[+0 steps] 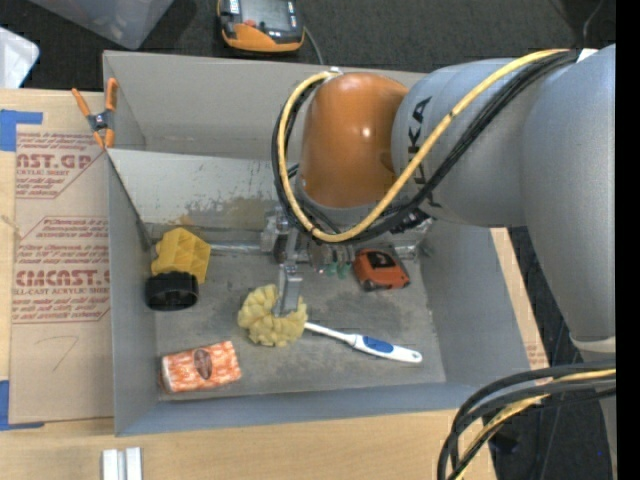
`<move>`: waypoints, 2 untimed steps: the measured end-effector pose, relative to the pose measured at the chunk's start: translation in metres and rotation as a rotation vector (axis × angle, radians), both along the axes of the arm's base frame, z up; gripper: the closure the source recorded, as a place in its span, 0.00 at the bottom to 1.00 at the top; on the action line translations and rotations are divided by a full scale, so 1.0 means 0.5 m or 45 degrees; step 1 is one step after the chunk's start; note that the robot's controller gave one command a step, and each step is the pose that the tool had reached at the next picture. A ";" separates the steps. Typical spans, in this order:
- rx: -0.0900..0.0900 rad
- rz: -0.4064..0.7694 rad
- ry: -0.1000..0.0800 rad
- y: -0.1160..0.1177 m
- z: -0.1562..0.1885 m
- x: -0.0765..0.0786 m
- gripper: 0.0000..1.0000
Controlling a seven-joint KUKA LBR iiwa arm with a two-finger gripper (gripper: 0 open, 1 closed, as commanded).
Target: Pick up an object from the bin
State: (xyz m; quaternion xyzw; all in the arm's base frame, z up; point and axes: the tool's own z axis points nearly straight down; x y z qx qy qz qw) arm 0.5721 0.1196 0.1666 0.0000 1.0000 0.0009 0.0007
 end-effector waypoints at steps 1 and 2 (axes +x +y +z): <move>-0.001 -0.061 0.006 -0.126 -0.196 -0.051 0.00; 0.007 -0.100 -0.017 -0.073 -0.069 -0.090 0.00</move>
Offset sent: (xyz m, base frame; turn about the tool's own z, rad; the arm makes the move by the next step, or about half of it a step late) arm -0.0456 -0.0381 -0.0344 0.0802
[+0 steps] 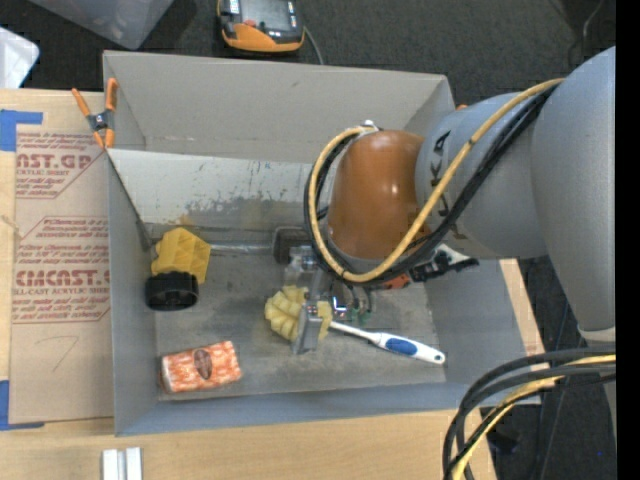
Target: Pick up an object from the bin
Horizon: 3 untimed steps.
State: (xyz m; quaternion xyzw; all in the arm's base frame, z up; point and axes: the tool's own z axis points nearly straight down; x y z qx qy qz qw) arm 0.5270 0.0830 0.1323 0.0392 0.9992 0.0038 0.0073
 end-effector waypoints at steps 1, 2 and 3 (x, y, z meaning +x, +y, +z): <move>-0.006 -0.177 0.028 -0.070 -0.068 0.000 0.00; 0.001 -0.120 0.003 -0.091 -0.125 -0.016 0.00; 0.001 -0.351 0.016 -0.076 -0.125 -0.070 1.00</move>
Offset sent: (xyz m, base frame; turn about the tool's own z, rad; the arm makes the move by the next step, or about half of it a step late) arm -0.0077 -0.0459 -0.0623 0.0944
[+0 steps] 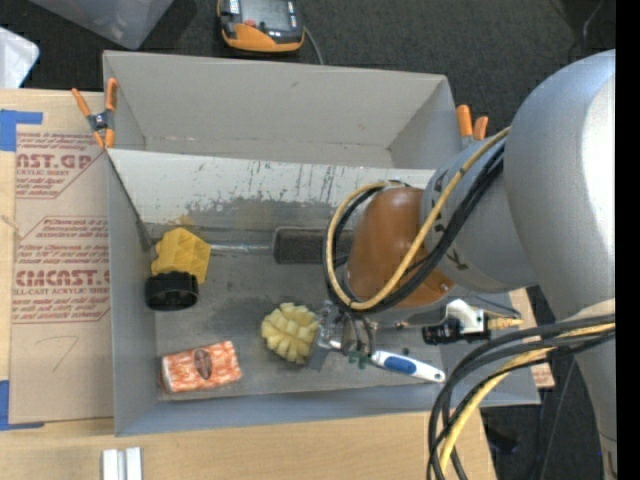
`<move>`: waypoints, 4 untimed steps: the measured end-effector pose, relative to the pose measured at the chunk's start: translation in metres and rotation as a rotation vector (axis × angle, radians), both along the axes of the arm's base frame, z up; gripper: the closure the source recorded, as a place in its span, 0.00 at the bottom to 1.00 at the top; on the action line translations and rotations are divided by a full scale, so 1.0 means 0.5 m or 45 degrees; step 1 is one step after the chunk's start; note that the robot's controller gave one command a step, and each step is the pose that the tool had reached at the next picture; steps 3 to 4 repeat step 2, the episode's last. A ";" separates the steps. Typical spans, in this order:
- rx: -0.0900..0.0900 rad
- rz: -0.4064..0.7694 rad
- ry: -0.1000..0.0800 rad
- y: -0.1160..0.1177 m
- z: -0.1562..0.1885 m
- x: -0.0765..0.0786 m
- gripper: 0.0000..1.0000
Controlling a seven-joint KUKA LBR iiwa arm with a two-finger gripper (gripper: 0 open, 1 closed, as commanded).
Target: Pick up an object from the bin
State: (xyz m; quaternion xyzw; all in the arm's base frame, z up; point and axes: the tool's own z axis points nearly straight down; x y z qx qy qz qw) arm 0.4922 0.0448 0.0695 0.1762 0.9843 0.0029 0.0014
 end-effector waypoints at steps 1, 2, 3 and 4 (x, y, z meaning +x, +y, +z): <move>0.000 0.000 0.000 0.000 0.001 0.000 1.00; 0.000 0.001 0.009 0.000 0.046 -0.004 1.00; 0.000 0.001 0.009 0.000 0.046 -0.004 1.00; 0.000 0.001 0.009 0.000 0.046 -0.004 1.00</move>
Offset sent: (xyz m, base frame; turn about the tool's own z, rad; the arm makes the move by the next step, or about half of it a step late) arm 0.0000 0.0000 0.0549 -0.0001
